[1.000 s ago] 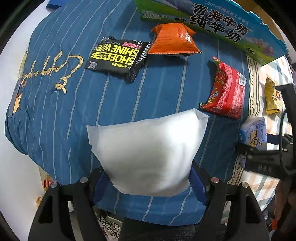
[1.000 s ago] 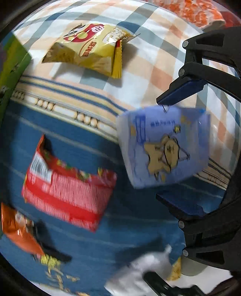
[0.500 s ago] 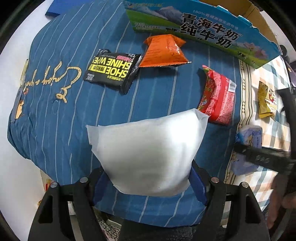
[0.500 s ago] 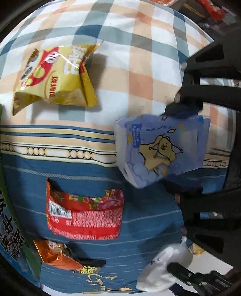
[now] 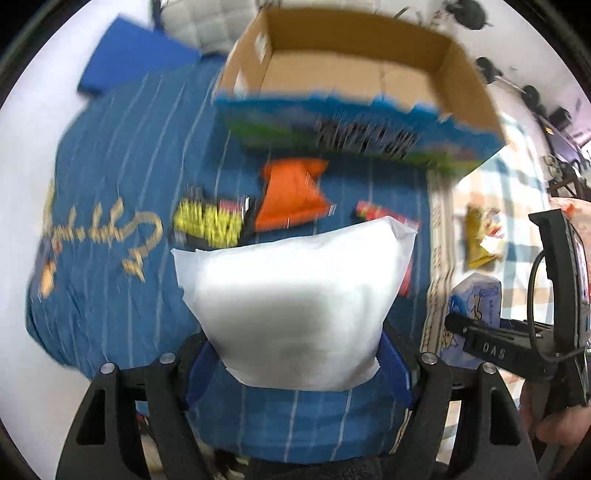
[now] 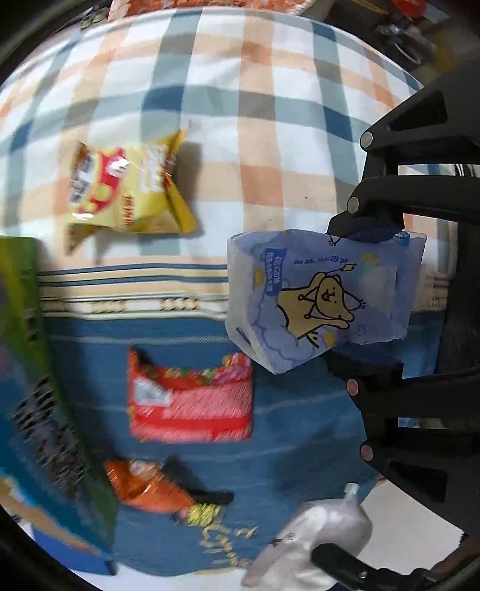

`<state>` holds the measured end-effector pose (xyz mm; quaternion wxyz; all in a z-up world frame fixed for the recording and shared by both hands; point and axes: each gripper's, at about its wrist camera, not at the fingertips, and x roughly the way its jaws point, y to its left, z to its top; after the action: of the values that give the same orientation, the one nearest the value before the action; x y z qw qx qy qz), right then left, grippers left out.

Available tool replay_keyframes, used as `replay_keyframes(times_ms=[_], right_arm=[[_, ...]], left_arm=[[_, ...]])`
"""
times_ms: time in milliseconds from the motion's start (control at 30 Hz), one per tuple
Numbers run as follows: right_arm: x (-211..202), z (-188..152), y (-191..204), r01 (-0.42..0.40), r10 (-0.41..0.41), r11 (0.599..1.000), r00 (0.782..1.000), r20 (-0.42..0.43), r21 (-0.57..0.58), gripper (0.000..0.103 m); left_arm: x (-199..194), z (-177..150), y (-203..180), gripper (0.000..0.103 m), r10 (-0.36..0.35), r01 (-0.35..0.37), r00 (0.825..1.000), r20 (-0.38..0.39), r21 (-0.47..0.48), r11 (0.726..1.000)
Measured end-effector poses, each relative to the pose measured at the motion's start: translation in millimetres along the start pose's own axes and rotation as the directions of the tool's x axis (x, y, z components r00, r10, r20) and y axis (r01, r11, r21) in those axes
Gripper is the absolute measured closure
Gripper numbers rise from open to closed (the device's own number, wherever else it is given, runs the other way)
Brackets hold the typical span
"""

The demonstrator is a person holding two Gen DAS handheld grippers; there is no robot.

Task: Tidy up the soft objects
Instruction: 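Lift the white bag with the left tool while the right tool lifts the blue pack, then lower the white bag into the box while the right tool lowers the blue pack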

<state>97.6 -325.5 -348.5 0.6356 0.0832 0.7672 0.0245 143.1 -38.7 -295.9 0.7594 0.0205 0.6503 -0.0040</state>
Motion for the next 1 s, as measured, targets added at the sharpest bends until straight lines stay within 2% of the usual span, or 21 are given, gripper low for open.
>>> replay_keyframes(times_ms=[133,300,367,500,533,633,733,900,1000], right_arm=[[-45.8,-1.5,-4.1,-0.034,0.033,0.999,0.995,0.096,0.009,0.056],[-130.2,16.1,3.4,-0.084,0.08,0.996,0.97,0.228,0.009,0.056],[-160.9,30.9,20.3,-0.096,0.092,0.995,0.957,0.274,0.001,0.056],[-178.9,65.9,39.6,-0.132,0.125,0.991,0.938,0.324,-0.001,0.056],[-185.3,76.7,42.9,-0.136,0.13,0.991,0.933,0.336,-0.004,0.056],[-166.9,115.2,73.5,-0.137,0.129,0.991,0.923,0.362,-0.003,0.056],[-165.0,152.2,81.4,-0.124,0.112,0.992,0.92,0.375,0.008,0.056],[-127.2,226.0,86.6,-0.129,0.113,0.991,0.932,0.345,0.024,0.056],[-106.6,264.2,88.9,-0.114,0.099,0.993,0.942,0.321,0.03,0.056]], left_arm=[[-37.3,26.2,-3.5,0.028,-0.01,0.005,0.994,0.105,0.049,0.999],[-77.5,66.8,-8.5,0.028,-0.048,0.028,0.978,0.202,0.101,0.995],[-85.7,82.6,-10.1,0.028,-0.064,0.041,0.973,0.222,0.109,0.993],[-90.0,122.9,-9.4,0.028,-0.107,0.08,0.967,0.232,0.123,0.989],[-88.4,134.9,-8.8,0.028,-0.117,0.091,0.966,0.229,0.122,0.988],[-76.2,175.0,-4.2,0.028,-0.172,0.153,0.966,0.192,0.109,0.982],[-52.2,215.6,1.1,0.028,-0.22,0.21,0.966,0.138,0.083,0.974],[4.6,273.4,-2.6,0.028,-0.266,0.264,0.963,0.037,0.067,0.962],[42.3,299.0,-3.9,0.028,-0.315,0.317,0.948,-0.054,0.038,0.948]])
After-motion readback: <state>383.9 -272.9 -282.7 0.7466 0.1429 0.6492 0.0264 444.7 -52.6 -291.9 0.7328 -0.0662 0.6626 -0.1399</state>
